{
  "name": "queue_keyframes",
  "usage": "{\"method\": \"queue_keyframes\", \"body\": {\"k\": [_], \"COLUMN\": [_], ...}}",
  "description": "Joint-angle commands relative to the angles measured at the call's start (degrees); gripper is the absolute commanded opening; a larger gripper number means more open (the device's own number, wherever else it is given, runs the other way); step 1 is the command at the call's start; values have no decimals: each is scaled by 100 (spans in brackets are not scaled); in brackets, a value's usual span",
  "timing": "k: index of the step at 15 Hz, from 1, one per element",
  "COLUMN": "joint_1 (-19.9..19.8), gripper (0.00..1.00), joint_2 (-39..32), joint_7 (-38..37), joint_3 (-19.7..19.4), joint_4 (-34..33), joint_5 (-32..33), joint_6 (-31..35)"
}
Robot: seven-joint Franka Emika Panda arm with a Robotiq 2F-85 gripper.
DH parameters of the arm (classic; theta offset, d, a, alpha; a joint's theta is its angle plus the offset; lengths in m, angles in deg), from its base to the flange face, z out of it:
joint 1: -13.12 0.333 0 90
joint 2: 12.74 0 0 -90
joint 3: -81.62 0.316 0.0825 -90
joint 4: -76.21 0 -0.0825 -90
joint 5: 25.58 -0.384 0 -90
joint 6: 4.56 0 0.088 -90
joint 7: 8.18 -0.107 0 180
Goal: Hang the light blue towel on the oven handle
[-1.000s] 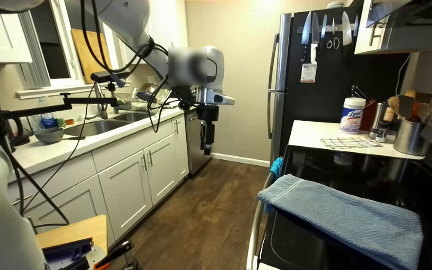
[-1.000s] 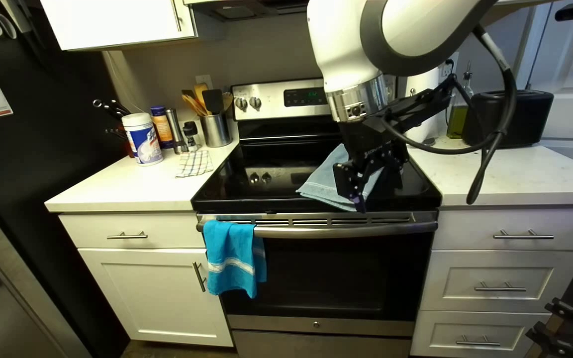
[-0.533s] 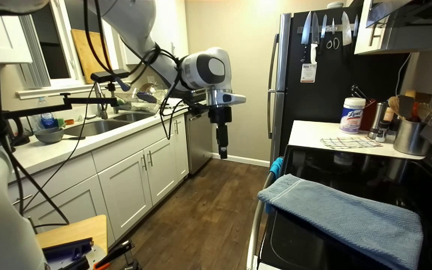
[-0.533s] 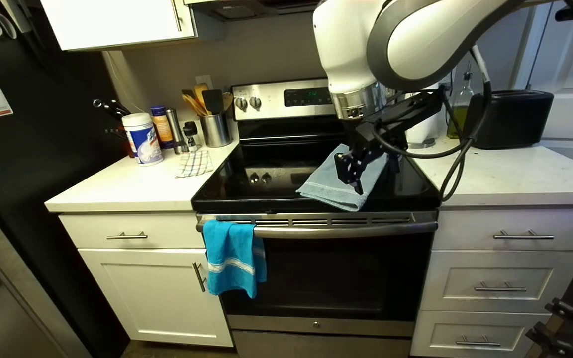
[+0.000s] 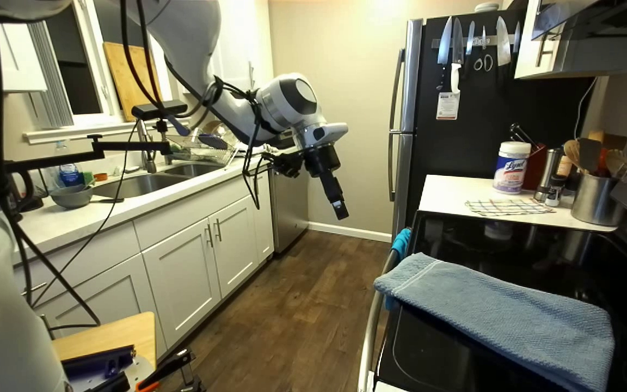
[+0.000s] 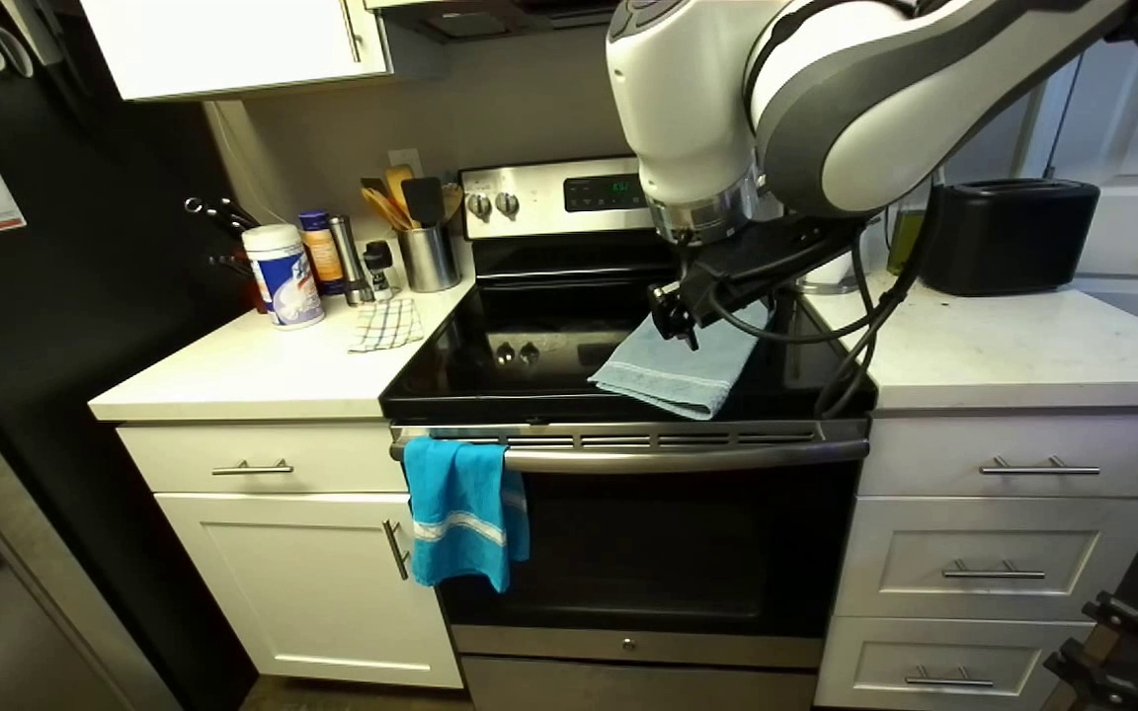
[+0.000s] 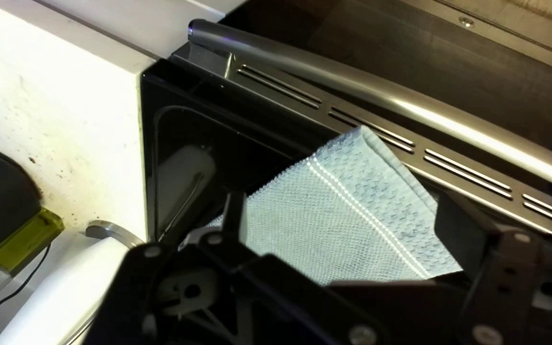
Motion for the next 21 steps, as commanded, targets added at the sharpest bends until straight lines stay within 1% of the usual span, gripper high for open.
{"method": "queue_keyframes", "body": {"k": [1,6,7,8,12,15,18,21], "joint_1": [-19,-22,-20,16,97,263,431,570], "gripper": [100,100,100,100,100,100,100,100], "joint_2": [-3,-3,-70,-183,-946,-1591,-2159,-2662], "joint_7": [-23,-25,-158,-339,-752,-1086,-1146,-979], "joint_3": [36,22,11,-5,-54,-161,-297,-485], "joint_4": [-11,-11,-27,-125,-755,-1291,-1817,-2241], "joint_5": [10,12,123,288,642,1091,1499,1985], "joint_6": [-17,-17,189,198,419,500,451,252]}}
